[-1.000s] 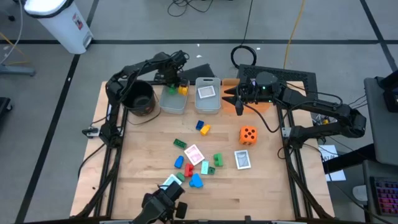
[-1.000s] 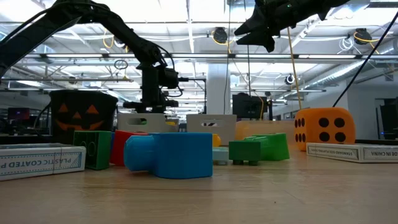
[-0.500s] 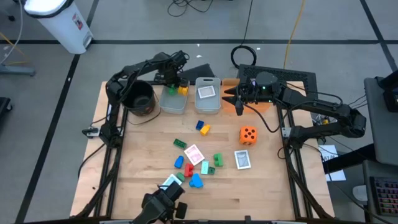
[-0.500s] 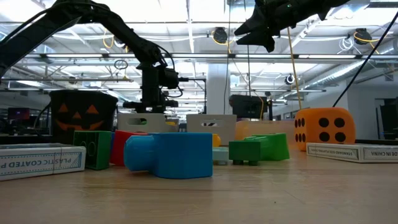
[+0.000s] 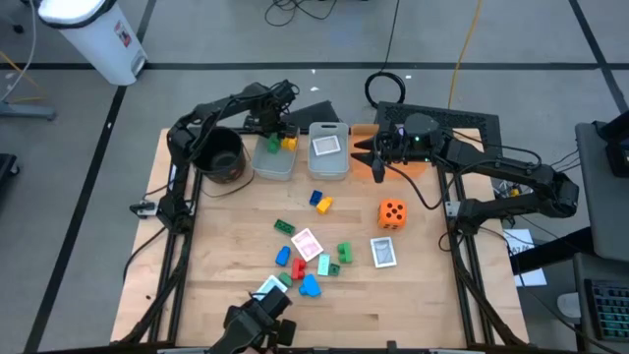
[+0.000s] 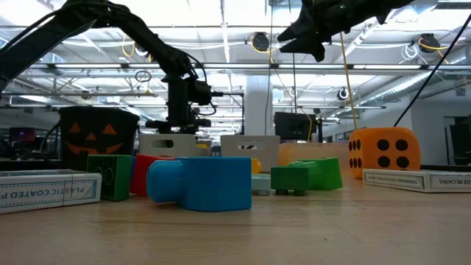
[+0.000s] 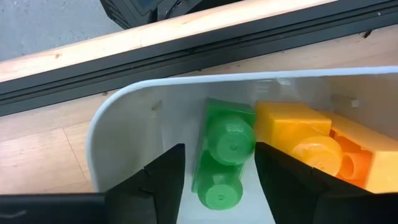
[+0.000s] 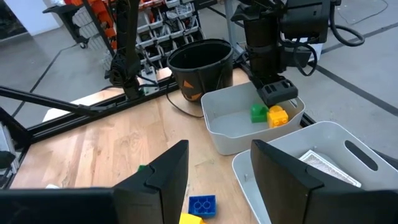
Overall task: Pick & Place Toys
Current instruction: Put the green game piece into the left gray bin
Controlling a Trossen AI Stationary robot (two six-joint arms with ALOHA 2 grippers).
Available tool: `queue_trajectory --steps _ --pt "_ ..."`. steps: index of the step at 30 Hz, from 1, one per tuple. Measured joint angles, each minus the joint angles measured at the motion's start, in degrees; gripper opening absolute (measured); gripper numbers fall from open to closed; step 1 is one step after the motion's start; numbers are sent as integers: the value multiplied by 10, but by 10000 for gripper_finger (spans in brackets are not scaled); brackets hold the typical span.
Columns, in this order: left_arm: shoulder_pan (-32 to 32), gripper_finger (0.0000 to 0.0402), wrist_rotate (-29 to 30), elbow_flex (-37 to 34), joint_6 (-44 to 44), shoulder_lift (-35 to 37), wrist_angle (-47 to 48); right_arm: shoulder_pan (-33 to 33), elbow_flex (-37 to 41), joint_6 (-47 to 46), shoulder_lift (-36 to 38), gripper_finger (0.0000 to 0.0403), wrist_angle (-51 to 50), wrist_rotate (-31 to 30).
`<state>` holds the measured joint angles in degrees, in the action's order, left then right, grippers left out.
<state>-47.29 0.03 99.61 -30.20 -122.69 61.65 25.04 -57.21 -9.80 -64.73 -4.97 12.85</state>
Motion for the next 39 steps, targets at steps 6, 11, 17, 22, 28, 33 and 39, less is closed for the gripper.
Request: queue_trajectory --steps 6,11,17,22,28,33,39 --pt "0 176 -1 0 -1 0 0 0 0 0 0 166 0 10" --pt "1 154 -25 1 -1 9 6 0 0 0 0 166 0 10" --pt "10 132 -11 12 12 54 16 0 0 0 0 166 0 10" --pt "26 118 -27 14 12 128 10 0 0 -5 0 166 1 10" --pt "93 109 -41 14 69 248 -25 0 0 -43 0 167 4 9" --pt "180 106 -63 -7 94 349 -153 0 0 -92 0 167 4 9" --pt "270 106 -71 -127 81 455 -324 -19 0 -144 0 167 5 9"
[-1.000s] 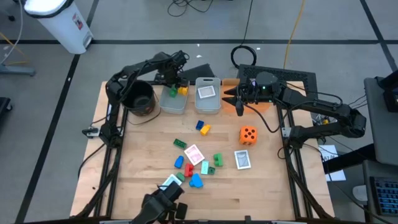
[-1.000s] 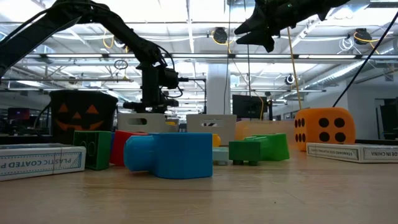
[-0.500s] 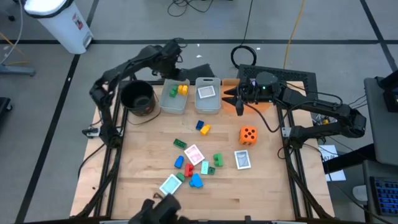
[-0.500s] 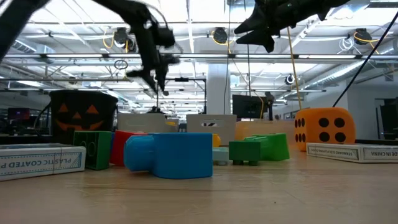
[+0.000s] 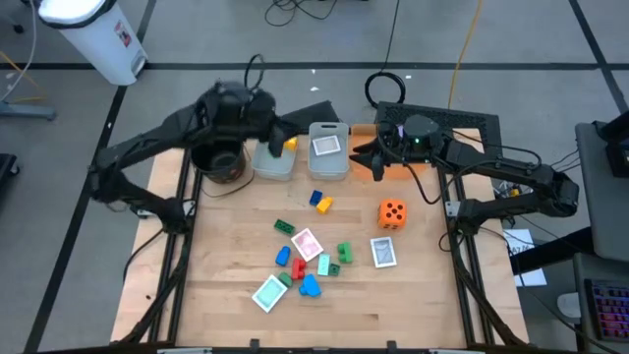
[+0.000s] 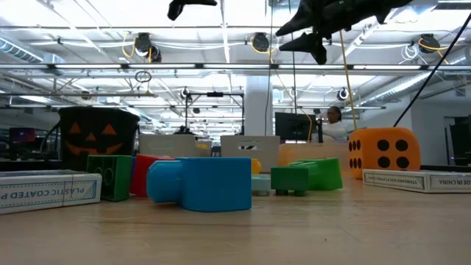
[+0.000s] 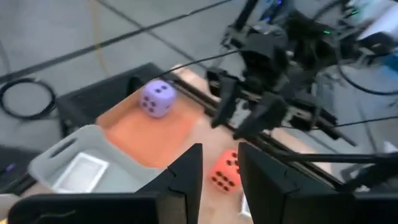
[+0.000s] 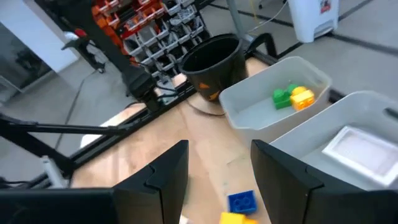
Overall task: Pick & Place Toys
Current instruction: Put the green game piece into the left gray bin
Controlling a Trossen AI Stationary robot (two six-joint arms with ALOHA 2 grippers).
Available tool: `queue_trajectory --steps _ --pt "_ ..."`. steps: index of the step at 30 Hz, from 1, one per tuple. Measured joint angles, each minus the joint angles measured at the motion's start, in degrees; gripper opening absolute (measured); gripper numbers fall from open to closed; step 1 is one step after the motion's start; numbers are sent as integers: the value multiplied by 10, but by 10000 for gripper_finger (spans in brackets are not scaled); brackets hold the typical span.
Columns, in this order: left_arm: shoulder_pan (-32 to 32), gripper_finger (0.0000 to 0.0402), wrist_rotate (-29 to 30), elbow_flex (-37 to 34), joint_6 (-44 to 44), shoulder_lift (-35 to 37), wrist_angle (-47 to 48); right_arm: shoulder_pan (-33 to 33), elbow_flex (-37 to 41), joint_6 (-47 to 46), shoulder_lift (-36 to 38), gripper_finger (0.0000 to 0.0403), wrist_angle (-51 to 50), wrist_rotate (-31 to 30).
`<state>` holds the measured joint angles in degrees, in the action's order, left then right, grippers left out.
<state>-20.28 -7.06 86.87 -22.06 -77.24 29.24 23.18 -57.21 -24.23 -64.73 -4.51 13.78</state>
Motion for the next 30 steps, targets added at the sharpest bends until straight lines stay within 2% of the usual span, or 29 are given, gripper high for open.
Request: queue_trajectory --steps 8,13,18,22,25,30 --pt "135 106 1 -266 -61 117 -273 -77 0 -46 0 167 0 -16" --pt "235 106 43 -359 -87 147 -394 -139 0 -54 -4 167 16 -82" --pt "337 106 125 -377 -89 150 -374 -200 0 -54 -34 167 117 -124" --pt "402 106 172 -377 -99 134 -341 -243 0 -54 -74 167 214 -122" --pt "436 106 182 -377 -123 131 -311 -277 0 -46 -99 167 247 -122" --pt "476 106 187 -377 -180 129 -229 -324 0 -35 -123 167 243 -138"
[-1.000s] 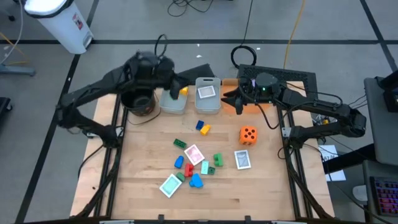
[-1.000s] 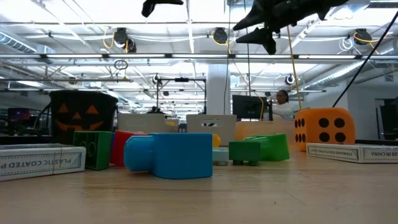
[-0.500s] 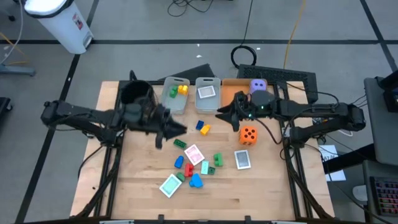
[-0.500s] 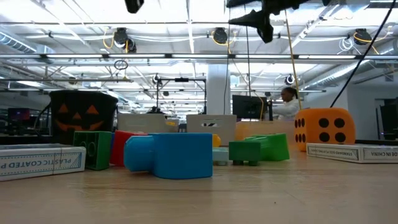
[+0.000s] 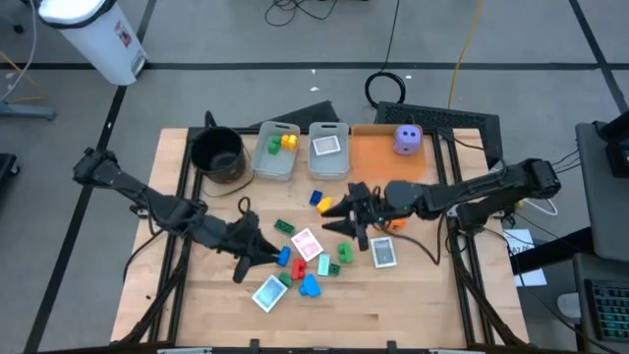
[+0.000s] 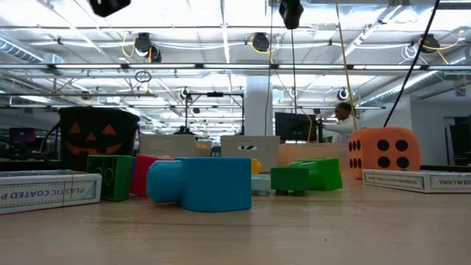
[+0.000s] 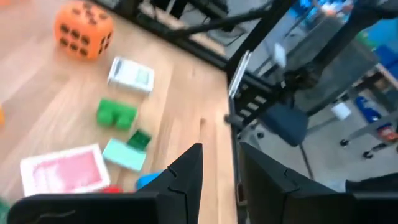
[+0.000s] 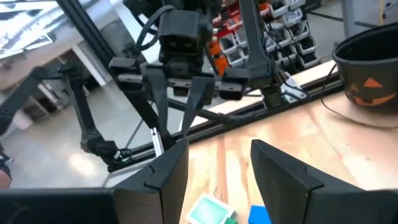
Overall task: Pick & Place Toys
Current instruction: Put the green game piece into the left gray bin
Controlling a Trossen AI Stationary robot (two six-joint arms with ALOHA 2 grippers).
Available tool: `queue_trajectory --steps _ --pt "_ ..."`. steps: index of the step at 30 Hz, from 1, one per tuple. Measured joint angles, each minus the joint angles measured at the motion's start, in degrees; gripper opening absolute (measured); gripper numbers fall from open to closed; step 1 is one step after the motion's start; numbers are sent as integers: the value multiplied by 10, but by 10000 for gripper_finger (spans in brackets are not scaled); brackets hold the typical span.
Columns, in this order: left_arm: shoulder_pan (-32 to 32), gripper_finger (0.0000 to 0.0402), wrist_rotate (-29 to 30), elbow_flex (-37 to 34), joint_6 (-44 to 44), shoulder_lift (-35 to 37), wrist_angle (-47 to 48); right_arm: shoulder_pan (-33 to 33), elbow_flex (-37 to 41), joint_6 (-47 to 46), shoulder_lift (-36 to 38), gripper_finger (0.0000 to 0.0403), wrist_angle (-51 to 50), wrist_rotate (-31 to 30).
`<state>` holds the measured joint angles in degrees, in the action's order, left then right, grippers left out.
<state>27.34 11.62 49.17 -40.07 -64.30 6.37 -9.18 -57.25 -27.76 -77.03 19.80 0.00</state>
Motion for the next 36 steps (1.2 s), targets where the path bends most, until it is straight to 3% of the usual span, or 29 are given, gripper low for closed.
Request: queue_trajectory --steps 9,18,22,30,36 --pt "28 106 50 0 -40 0 52 -71 -30 49 -2 167 -46 -95" --pt "-13 106 70 0 -10 0 28 -112 -272 103 -26 167 -466 -240" --pt "-39 106 70 0 10 0 -2 -112 -349 76 -42 167 -614 -258" --pt "-71 106 64 0 34 0 -41 -110 -351 104 -36 167 -843 -262" --pt "-75 106 64 0 34 0 -41 -102 -351 59 -21 167 -880 -286"
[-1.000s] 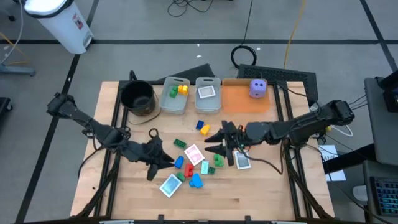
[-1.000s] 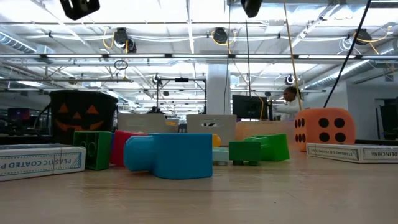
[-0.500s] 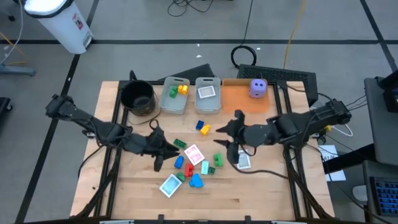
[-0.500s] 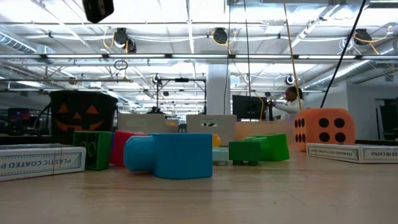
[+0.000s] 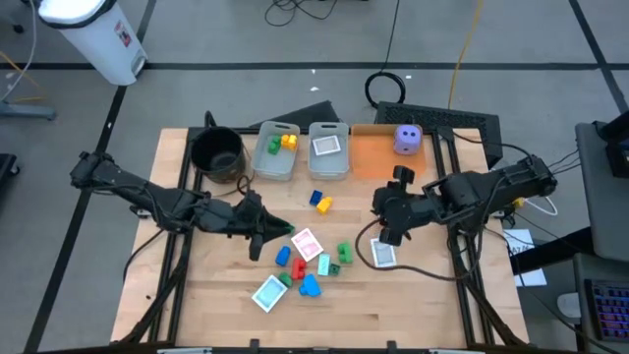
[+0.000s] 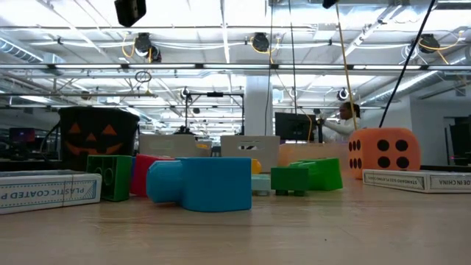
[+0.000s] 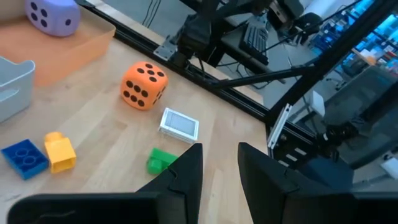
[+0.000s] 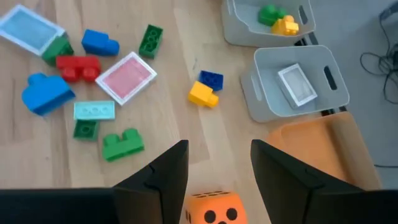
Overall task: Pick & Place Toys
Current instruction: Put the green game piece into the left gray bin
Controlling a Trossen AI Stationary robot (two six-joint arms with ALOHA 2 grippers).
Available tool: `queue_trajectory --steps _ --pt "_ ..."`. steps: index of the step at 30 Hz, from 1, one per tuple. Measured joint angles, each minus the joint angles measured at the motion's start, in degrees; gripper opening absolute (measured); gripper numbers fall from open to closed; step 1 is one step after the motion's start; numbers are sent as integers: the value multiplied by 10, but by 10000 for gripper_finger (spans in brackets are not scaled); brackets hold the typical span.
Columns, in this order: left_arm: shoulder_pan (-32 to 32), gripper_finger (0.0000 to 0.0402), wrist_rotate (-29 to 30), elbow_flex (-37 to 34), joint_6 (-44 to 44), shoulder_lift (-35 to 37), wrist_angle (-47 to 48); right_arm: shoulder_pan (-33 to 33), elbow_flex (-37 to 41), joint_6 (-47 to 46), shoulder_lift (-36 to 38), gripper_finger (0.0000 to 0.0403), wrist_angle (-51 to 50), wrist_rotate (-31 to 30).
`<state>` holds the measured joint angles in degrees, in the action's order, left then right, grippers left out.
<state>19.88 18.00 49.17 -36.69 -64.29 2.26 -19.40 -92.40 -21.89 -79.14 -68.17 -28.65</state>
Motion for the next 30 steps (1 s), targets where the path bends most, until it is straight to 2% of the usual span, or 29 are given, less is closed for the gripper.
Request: queue_trajectory --steps 8,12,19,23,30 --pt "-5 107 -3 0 -2 -2 4 3 0 -15 2 167 24 1" --pt "-22 122 -21 0 -7 -2 26 2 0 -17 2 167 27 1" --pt "-81 209 -105 0 3 -2 45 2 0 -17 2 167 36 1" --pt "-110 262 -153 0 81 -2 54 2 0 -16 2 167 36 1" --pt "-175 302 -199 0 166 -2 184 2 0 -15 2 167 32 1"
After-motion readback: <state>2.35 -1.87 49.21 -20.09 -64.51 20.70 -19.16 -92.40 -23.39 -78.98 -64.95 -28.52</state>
